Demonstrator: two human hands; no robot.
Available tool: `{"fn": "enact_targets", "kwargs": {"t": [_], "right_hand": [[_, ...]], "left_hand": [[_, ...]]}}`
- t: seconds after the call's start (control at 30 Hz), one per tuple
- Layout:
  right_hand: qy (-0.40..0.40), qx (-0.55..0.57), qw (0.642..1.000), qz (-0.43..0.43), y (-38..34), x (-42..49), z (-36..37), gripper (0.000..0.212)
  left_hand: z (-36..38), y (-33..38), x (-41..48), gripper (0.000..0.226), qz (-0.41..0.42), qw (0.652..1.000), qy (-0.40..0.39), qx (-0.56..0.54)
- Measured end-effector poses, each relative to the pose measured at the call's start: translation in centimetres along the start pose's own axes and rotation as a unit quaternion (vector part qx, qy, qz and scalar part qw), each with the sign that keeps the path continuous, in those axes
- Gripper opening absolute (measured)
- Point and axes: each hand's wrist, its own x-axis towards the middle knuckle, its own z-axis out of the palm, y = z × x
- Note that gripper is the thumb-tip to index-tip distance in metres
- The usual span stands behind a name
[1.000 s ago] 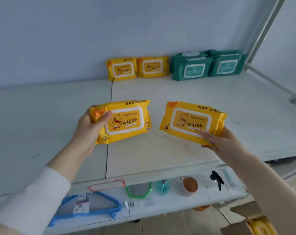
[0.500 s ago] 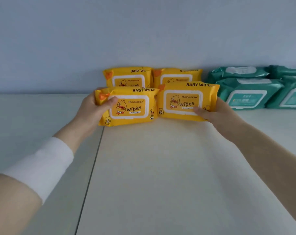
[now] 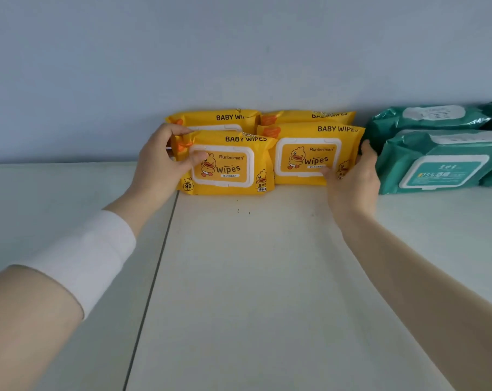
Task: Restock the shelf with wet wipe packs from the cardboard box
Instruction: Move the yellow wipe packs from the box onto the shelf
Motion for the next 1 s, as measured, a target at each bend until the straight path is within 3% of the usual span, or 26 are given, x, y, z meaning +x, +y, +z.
{"fn": "enact_targets", "kwargs": {"t": [0.13,0.27,0.37,0.43,0.53,0.7,1.0], "right_hand": [[-0.014,-0.068,0.997,-0.033,-0.8,-2.3,0.7,0.088],[-0.075,-0.224,0.965,-0.115,-1.5,-5.3,-0.1,0.081],[-0.109,-0.353,0.913,-0.174,-1.7,-8.1,-3.0,0.071],[-0.135,-0.424,0.875,-0.19,-1.5,-10.2,-5.5,0.065],[-0.17,-0.487,0.841,-0.164,-1.1,-13.8,-10.0,0.06],[-0.203,-0.516,0.829,-0.067,0.2,-18.7,-19.4,0.061],[-0.19,-0.544,0.816,0.037,9.6,-26.1,-41.7,0.051]], "left_hand": [[-0.3,0.5,-1.0,0.059,0.058,0.994,0.016,0.088],[-1.0,1.9,-3.5,0.066,0.137,0.957,0.01,0.256],[-1.2,4.1,-6.7,0.061,0.219,0.903,-0.083,0.36],[-0.9,6.0,-8.9,0.061,0.233,0.868,-0.154,0.41],[-0.5,9.3,-13.0,0.061,0.203,0.833,-0.227,0.461],[0.8,16.3,-19.7,0.053,0.184,0.784,-0.32,0.498],[9.5,33.4,-35.8,0.044,0.332,0.737,-0.387,0.444]]}}
